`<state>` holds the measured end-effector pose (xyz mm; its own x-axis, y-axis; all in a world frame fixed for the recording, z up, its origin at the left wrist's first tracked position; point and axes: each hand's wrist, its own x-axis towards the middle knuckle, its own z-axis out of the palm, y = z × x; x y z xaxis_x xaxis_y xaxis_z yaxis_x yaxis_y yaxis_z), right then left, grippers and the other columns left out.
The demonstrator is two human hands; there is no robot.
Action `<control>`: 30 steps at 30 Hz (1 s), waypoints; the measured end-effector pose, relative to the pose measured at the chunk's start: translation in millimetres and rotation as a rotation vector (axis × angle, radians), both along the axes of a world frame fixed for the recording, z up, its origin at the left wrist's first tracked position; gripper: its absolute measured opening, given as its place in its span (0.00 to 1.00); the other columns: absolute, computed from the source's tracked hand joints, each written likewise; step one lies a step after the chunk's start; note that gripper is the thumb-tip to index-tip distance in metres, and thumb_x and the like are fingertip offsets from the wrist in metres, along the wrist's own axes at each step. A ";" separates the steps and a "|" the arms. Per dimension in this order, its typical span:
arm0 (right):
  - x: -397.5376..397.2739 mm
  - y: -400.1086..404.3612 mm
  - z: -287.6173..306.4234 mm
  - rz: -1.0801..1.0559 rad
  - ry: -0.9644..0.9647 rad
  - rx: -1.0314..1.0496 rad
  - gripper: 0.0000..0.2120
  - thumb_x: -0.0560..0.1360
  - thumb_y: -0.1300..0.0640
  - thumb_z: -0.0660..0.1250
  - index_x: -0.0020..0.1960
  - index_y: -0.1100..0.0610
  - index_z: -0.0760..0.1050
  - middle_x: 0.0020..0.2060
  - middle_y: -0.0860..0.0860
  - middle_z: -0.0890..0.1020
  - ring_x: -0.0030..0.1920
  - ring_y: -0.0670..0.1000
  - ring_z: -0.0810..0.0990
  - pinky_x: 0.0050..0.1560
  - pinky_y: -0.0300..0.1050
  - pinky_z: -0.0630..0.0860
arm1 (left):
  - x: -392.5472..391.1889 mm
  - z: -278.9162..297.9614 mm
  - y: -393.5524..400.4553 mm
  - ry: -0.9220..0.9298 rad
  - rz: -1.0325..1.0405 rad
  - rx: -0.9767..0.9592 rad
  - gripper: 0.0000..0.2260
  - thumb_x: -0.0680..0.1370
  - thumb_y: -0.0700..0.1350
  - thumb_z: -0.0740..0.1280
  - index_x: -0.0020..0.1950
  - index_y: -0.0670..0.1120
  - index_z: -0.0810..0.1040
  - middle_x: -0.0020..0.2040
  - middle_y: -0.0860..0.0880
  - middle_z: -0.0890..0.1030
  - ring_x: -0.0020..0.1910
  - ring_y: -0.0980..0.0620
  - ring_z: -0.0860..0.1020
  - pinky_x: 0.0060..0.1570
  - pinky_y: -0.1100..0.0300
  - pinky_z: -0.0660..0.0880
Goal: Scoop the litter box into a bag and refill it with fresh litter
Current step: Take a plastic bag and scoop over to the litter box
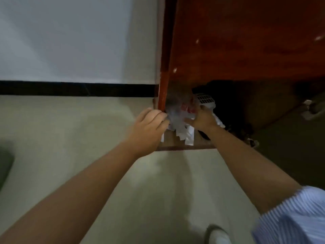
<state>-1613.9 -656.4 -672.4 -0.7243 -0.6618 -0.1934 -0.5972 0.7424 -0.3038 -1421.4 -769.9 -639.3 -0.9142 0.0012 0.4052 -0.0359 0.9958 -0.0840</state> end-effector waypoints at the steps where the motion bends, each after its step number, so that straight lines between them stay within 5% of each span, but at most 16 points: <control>1: -7.4 -7.1 -13.8 -0.014 0.002 0.000 0.37 0.72 0.48 0.68 0.73 0.62 0.56 0.65 0.64 0.70 0.62 0.63 0.72 0.59 0.54 0.73 | 2.1 -8.4 1.0 0.011 0.021 -0.002 0.18 0.68 0.41 0.54 0.46 0.41 0.83 0.47 0.43 0.83 0.53 0.47 0.70 0.59 0.51 0.63; 3: -18.6 -17.5 -37.9 -0.045 0.001 0.047 0.35 0.72 0.49 0.68 0.72 0.61 0.60 0.66 0.62 0.70 0.64 0.62 0.71 0.62 0.54 0.72 | 6.7 -26.1 4.2 -0.002 0.082 0.004 0.18 0.67 0.41 0.54 0.43 0.42 0.83 0.43 0.44 0.83 0.49 0.47 0.71 0.54 0.52 0.63; 6: -27.5 -16.4 -54.4 -0.146 -0.136 -0.041 0.15 0.76 0.59 0.62 0.60 0.63 0.74 0.58 0.62 0.78 0.59 0.60 0.75 0.60 0.49 0.71 | 8.9 -54.0 16.9 -0.087 0.166 0.072 0.16 0.66 0.40 0.55 0.40 0.43 0.83 0.37 0.46 0.82 0.37 0.45 0.79 0.44 0.56 0.65; 9: -23.4 9.7 -57.4 0.043 -0.122 -0.144 0.12 0.78 0.62 0.60 0.53 0.68 0.78 0.50 0.64 0.80 0.53 0.62 0.77 0.53 0.47 0.71 | 4.8 -79.2 32.8 -0.108 0.218 0.172 0.17 0.65 0.40 0.55 0.43 0.41 0.82 0.37 0.45 0.82 0.33 0.45 0.80 0.34 0.60 0.74; 12: -4.5 49.7 -61.4 0.411 -0.130 -0.265 0.08 0.72 0.71 0.62 0.43 0.71 0.80 0.42 0.67 0.81 0.47 0.58 0.78 0.48 0.46 0.72 | 1.3 -100.2 43.4 -0.045 0.287 0.205 0.19 0.67 0.43 0.56 0.56 0.42 0.75 0.47 0.41 0.82 0.45 0.42 0.81 0.40 0.55 0.79; 15: 9.1 89.0 -61.3 0.628 -0.114 -0.202 0.08 0.64 0.71 0.63 0.36 0.69 0.81 0.33 0.64 0.81 0.38 0.49 0.76 0.40 0.31 0.67 | -14.2 -108.4 52.0 -0.017 0.276 0.143 0.20 0.69 0.48 0.60 0.61 0.51 0.69 0.58 0.40 0.77 0.59 0.42 0.69 0.53 0.46 0.76; 17: 12.1 107.8 -63.0 0.658 -0.113 -0.172 0.09 0.65 0.69 0.62 0.37 0.69 0.82 0.34 0.63 0.81 0.39 0.49 0.76 0.45 0.24 0.66 | -31.2 -105.7 60.8 -0.096 0.263 0.120 0.17 0.68 0.50 0.60 0.55 0.56 0.76 0.59 0.42 0.75 0.60 0.43 0.67 0.54 0.40 0.73; 19: 7.7 122.6 -63.4 0.594 -0.135 -0.137 0.11 0.68 0.67 0.61 0.40 0.69 0.82 0.38 0.64 0.81 0.42 0.50 0.78 0.49 0.22 0.65 | -44.0 -101.2 68.5 -0.281 0.232 0.124 0.08 0.66 0.48 0.64 0.37 0.51 0.83 0.54 0.42 0.81 0.59 0.42 0.73 0.51 0.38 0.74; 22: -8.6 135.1 -58.2 0.341 -0.208 -0.124 0.09 0.74 0.70 0.63 0.52 0.68 0.80 0.47 0.66 0.80 0.49 0.59 0.80 0.43 0.30 0.67 | -49.3 -118.6 74.4 -0.320 0.164 0.098 0.05 0.61 0.40 0.65 0.29 0.44 0.81 0.42 0.44 0.84 0.46 0.43 0.83 0.51 0.53 0.75; 25: -18.3 131.8 -57.2 0.272 -0.348 -0.083 0.11 0.75 0.68 0.62 0.56 0.68 0.78 0.51 0.64 0.81 0.48 0.52 0.77 0.41 0.22 0.66 | -52.7 -124.2 75.8 -0.176 0.155 0.158 0.13 0.66 0.41 0.68 0.49 0.42 0.83 0.47 0.43 0.83 0.47 0.43 0.83 0.50 0.56 0.74; 27: -16.8 124.1 -59.0 0.322 -0.408 -0.015 0.11 0.75 0.67 0.64 0.56 0.67 0.78 0.51 0.61 0.81 0.47 0.47 0.75 0.40 0.20 0.66 | -57.1 -113.2 80.9 -0.347 0.227 0.291 0.28 0.74 0.45 0.67 0.73 0.49 0.64 0.58 0.44 0.77 0.56 0.43 0.77 0.55 0.54 0.71; 28: -16.0 122.2 -59.4 0.339 -0.427 0.009 0.11 0.75 0.66 0.64 0.55 0.66 0.78 0.50 0.61 0.82 0.46 0.46 0.75 0.40 0.20 0.66 | -60.9 -111.7 82.0 -0.422 0.254 0.309 0.29 0.78 0.47 0.62 0.76 0.55 0.53 0.60 0.45 0.74 0.58 0.44 0.75 0.55 0.55 0.69; 30: -20.0 122.9 -57.8 0.323 -0.463 0.035 0.10 0.75 0.65 0.65 0.55 0.66 0.79 0.49 0.59 0.82 0.41 0.41 0.76 0.39 0.20 0.67 | -72.1 -111.8 82.5 -0.479 0.271 0.287 0.24 0.81 0.44 0.56 0.76 0.57 0.54 0.56 0.46 0.76 0.55 0.45 0.75 0.50 0.58 0.66</control>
